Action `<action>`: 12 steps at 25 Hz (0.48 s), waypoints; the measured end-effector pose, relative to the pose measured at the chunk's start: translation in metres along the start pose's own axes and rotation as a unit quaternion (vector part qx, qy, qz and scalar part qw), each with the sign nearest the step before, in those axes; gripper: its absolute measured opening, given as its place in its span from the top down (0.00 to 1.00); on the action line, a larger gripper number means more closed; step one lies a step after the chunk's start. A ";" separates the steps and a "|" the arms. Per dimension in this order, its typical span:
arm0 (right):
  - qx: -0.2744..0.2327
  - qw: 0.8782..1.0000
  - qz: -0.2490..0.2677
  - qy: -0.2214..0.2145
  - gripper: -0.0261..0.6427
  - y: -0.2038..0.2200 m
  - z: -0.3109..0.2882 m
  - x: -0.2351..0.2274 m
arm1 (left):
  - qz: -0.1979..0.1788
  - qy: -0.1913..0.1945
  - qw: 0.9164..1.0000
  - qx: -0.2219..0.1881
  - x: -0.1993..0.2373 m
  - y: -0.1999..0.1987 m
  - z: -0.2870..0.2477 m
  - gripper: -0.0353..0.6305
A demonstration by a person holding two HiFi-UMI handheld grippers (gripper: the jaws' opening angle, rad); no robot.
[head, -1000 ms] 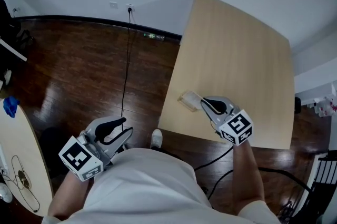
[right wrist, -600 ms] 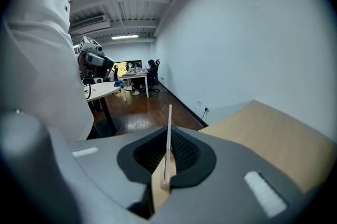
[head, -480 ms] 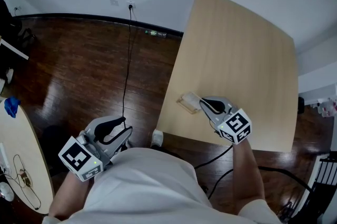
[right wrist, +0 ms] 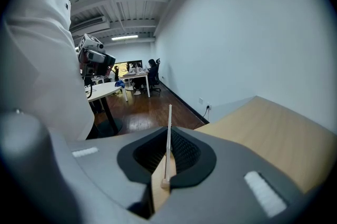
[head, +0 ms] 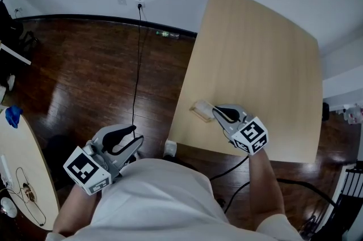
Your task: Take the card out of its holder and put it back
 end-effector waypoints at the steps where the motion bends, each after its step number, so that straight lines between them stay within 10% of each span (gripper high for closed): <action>1: -0.001 1.000 -0.003 0.000 0.93 0.002 0.000 -0.001 | 0.000 -0.001 1.000 0.001 0.000 -0.001 0.000 0.76; 12: -0.001 1.000 -0.024 -0.017 0.93 0.027 -0.014 -0.006 | 0.000 -0.010 1.000 0.013 -0.002 -0.001 -0.002 0.76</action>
Point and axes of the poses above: the fingertips, and each gripper's own axes: z backward along the fingers, x to its left, y out of its underside, the point moved 8 cm from there along z, backward along the fingers, and after that the axes turned 5 degrees about z, right-handed, at the moved point
